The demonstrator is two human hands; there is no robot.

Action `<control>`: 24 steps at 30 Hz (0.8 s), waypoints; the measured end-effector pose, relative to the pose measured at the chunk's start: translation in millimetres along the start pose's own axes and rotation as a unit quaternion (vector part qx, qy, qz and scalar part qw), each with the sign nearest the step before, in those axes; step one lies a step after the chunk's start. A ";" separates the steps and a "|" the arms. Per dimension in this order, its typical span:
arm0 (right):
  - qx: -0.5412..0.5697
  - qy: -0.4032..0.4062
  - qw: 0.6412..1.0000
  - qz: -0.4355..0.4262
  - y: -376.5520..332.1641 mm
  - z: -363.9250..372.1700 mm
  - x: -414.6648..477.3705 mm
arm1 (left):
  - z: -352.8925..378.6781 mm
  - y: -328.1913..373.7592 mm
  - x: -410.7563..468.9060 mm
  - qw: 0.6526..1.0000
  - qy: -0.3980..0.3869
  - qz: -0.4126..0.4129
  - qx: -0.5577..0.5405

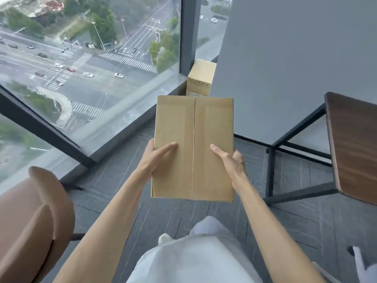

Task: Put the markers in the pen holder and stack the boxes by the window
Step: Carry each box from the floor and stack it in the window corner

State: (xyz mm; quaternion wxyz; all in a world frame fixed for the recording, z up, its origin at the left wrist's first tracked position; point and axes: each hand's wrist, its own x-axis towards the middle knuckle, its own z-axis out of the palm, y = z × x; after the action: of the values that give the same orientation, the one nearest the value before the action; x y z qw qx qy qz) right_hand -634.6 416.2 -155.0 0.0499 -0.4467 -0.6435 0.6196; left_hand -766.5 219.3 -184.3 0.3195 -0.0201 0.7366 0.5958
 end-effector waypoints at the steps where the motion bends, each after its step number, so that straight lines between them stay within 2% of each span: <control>1: 0.004 0.008 1.000 0.002 -8.1 2.8 20.8 | 3.7 10.2 22.0 1.000 -0.002 -0.001 0.003; 6: 0.026 0.010 1.000 -0.002 -53.0 19.5 133.9 | 22.2 65.9 131.6 1.000 0.009 -0.005 0.020; 12: 0.023 -0.044 0.999 -0.012 -126.2 45.7 263.5 | 20.6 134.0 237.5 0.999 0.045 -0.026 0.005; 17: -0.012 -0.086 0.996 -0.006 -189.8 78.4 351.2 | 7.5 177.8 320.0 0.996 0.068 -0.042 -0.030; 24: -0.063 -0.094 0.994 -0.006 -251.7 135.9 467.1 | -9.2 217.6 455.0 0.995 0.062 -0.050 -0.065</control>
State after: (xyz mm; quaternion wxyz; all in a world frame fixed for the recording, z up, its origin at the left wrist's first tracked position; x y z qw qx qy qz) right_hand -1126.0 653.3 -202.5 -0.0348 -0.3848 -0.6856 0.6170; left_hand -1221.7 433.8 -220.4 0.3007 -0.1145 0.7125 0.6235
